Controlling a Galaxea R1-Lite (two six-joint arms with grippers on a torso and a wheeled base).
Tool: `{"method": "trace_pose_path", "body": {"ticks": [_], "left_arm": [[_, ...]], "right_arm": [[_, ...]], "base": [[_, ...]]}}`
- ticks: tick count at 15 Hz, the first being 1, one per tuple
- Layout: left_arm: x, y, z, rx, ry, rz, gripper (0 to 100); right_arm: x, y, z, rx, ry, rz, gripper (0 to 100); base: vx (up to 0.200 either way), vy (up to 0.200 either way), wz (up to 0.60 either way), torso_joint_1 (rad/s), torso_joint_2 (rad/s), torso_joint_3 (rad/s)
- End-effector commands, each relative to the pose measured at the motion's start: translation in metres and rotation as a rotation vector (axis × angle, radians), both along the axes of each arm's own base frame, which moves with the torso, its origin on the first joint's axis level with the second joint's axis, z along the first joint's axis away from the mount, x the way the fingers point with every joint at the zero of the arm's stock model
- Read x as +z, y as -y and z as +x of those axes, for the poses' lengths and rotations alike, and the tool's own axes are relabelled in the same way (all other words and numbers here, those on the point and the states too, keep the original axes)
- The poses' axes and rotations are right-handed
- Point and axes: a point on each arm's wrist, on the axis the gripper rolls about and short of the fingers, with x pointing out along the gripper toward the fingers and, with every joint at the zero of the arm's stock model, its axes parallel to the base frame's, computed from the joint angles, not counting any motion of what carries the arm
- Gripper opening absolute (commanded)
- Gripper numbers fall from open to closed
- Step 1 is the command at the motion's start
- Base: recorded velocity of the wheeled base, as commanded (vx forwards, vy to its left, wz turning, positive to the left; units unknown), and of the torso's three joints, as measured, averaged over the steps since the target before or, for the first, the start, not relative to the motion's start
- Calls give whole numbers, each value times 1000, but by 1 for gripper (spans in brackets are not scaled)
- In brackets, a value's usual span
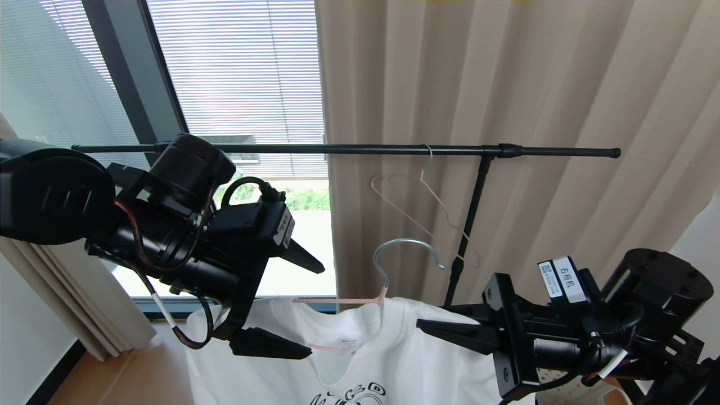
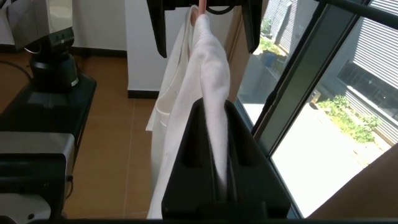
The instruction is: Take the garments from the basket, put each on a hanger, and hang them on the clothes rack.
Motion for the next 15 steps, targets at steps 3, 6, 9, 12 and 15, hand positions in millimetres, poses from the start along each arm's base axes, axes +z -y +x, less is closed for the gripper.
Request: {"method": "trace_pose_path", "body": {"ticks": [3,6,9,12,15], "left_arm": [[-3,2,2,-5,-7,5,100],[-3,4,1,-11,-10,6,100],[-6,5,3,-13,-17,9,100],[-6,5,3,-13,-18,10,100],[-5,5,2,-8,-21,8,0]], "right_arm": [[0,0,0,1,4,1,0],[1,0,0,1,5,3,0],[1,0,0,1,8,3,0],[1,-1,0,4,7,4,0],[1,-3,-1,11,7,4,0]], "base": [[0,0,0,0,0,0],[0,0,0,0,0,0],[0,0,0,0,0,0],[0,0,0,0,0,0],[0,0,0,0,0,0]]}}
